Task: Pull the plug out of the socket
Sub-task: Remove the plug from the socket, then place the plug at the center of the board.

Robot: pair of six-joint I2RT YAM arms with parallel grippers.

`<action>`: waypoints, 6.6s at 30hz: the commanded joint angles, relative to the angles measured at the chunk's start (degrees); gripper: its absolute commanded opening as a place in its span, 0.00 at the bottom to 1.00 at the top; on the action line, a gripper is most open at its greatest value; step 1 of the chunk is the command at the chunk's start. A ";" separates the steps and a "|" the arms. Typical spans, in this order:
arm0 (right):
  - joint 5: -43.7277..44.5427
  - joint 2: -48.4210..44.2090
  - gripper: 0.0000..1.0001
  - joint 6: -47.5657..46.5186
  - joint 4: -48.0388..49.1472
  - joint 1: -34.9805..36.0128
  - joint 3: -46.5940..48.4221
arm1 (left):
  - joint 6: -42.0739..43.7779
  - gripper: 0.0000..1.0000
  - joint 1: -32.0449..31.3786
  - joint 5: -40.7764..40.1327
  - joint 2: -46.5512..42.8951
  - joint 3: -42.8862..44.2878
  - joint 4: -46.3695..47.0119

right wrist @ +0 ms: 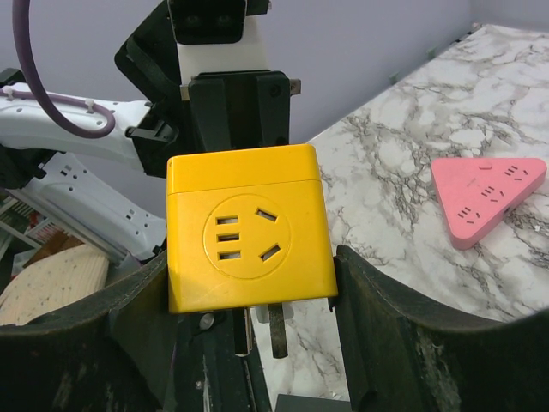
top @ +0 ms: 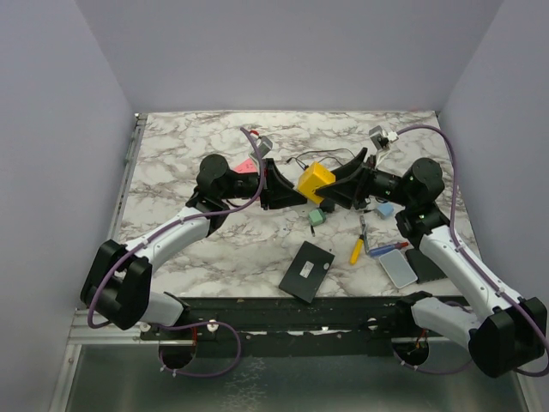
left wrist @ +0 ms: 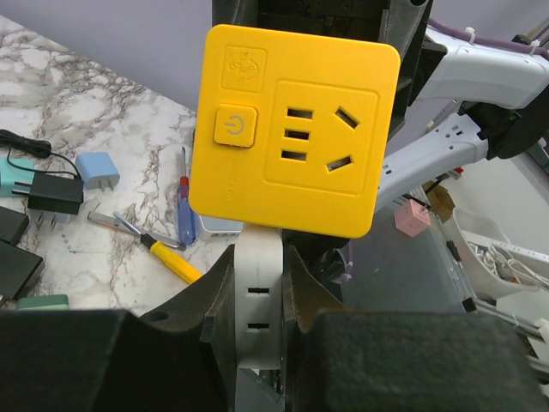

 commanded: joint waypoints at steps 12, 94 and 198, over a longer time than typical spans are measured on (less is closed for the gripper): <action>-0.88 -3.32 0.01 -0.30 0.32 0.48 1.90 | 3.16 0.00 0.91 -1.08 1.55 -0.15 -2.41; -2.81 -4.17 0.01 -0.65 1.11 -2.24 3.13 | 18.12 0.00 1.32 -6.25 0.00 5.78 -25.02; 4.26 -3.80 0.01 -15.99 -20.68 -5.24 11.69 | 21.56 0.00 1.58 -13.83 -0.85 5.95 -29.34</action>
